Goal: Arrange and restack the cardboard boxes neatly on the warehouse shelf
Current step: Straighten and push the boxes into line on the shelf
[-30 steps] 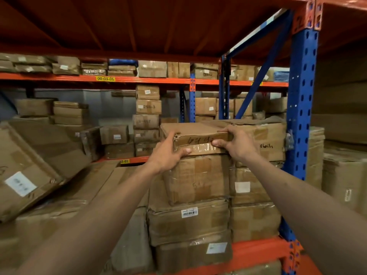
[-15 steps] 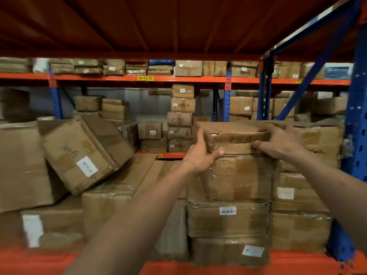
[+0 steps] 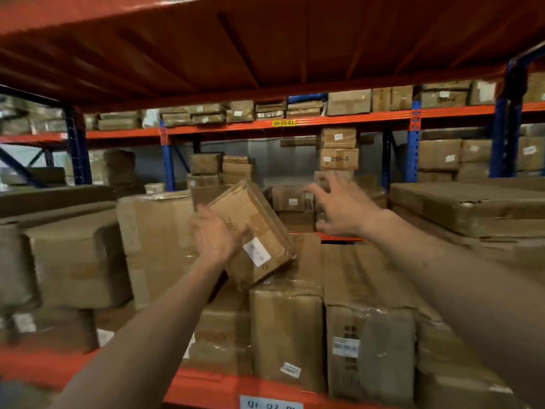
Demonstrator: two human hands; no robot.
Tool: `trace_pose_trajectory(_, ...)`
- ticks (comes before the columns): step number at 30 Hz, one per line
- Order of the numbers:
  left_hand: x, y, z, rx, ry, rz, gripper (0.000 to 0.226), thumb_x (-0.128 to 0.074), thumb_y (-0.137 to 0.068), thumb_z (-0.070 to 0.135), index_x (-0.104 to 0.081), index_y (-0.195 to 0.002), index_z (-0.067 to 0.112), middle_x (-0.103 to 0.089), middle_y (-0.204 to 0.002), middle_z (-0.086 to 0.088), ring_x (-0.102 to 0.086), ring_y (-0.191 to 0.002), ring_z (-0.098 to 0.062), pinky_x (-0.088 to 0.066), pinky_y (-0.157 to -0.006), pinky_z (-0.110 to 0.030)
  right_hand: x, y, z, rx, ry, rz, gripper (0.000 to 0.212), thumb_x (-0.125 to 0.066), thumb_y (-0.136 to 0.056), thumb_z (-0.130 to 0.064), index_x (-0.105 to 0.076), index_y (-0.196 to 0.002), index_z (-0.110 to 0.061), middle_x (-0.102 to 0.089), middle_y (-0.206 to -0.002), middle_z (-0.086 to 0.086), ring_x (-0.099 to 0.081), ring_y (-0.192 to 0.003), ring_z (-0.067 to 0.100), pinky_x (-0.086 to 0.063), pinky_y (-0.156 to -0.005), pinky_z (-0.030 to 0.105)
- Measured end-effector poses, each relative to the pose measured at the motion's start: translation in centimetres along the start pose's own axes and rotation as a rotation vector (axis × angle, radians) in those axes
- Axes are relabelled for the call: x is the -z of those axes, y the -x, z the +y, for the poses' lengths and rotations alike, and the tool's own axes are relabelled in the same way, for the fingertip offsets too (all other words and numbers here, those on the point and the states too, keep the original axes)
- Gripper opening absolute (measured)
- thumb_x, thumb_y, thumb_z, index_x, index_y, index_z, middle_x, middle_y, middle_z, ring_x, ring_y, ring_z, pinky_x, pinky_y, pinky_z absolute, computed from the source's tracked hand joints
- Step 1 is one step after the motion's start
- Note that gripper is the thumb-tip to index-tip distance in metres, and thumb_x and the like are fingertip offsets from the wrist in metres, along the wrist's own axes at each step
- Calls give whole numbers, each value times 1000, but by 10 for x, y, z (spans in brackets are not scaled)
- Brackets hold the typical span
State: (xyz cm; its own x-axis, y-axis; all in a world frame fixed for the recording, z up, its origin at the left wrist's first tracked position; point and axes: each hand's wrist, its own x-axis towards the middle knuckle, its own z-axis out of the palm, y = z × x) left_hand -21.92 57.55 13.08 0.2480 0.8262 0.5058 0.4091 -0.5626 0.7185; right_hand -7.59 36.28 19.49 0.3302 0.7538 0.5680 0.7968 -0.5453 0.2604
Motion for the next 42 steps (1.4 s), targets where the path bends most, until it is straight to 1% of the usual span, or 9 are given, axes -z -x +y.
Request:
trace_pose_trajectory(3,-10,-24,-46,176,82,-285,145,-75,-32,87,-26,-149,17,-47,-145,-12,-48,-129,-35,-42,-106,-56,-1,-43,-56,100,-44,-11,81,-68,-86,-47,-26,-153,-33,-18,-159,13,-25,-143,36,-30,-115,52)
trace_pose_trajectory(7,-29,-15,-77,263,344,-524,164,-87,-16,75,-10,-151,23,-50,-142,-2,-50,-129,-27,-43,-108,-51,-4,-97,-112,185,-59,-48,85,-69,-86,-47,-22,-155,-35,-12,-165,8,-14,-149,32,-22,-116,56)
trace_pose_trajectory(11,-36,-15,-81,178,429,-493,150,-96,-42,52,7,-148,33,-42,-145,-7,-46,-130,-31,-39,-110,-52,-15,-129,-140,152,-51,-151,88,-69,-87,-51,-20,-158,-33,-9,-167,2,-1,-153,28,-15,-120,61)
trace_pose_trajectory(19,-50,-5,-64,-103,242,-332,116,-80,-79,24,8,-155,25,-37,-151,-11,-45,-132,-36,-39,-107,-56,-44,-100,-108,-147,-371,-42,77,-80,-77,-52,-42,-139,-26,-35,-141,7,-50,-125,37,-43,-105,51)
trace_pose_trajectory(23,-53,-7,-53,-234,346,-383,113,-85,-72,27,-8,-153,39,-37,-152,-2,-41,-137,-28,-39,-109,-59,-53,-62,-72,-371,-595,113,60,-76,-83,-49,-47,-132,-27,-40,-138,2,-48,-126,29,-44,-106,49)
trace_pose_trajectory(27,-58,-8,-52,52,549,-573,131,-94,-43,59,-21,-150,45,-43,-150,-6,-45,-134,-29,-39,-110,-56,-50,-48,-52,-492,-684,194,45,-72,-90,-38,-55,-129,-23,-46,-132,0,-47,-125,24,-42,-107,45)
trace_pose_trajectory(30,-69,-8,-48,154,747,-664,132,-100,-33,50,-35,-147,41,-63,-129,-1,-64,-114,-22,-51,-99,-50,-50,-44,-50,-558,-707,222,41,-69,-93,-36,-56,-129,-24,-46,-131,1,-47,-123,23,-40,-107,44)
trace_pose_trajectory(37,-50,-7,19,-211,352,-647,83,-84,-76,29,-42,-147,34,-59,-134,1,-57,-120,-20,-45,-107,-44,-67,21,-7,-1051,-989,258,38,-66,-89,-49,-57,-106,-16,-53,-121,6,-45,-102,21,-42,-85,35)
trace_pose_trajectory(42,-64,28,83,-570,82,-687,59,-74,-86,29,-51,-139,40,-54,-140,-6,-48,-130,-29,-39,-112,-45,-96,104,8,-1393,-1569,446,63,-67,-82,-52,-56,-127,-10,-58,-125,7,-56,-116,34,-59,-74,46)
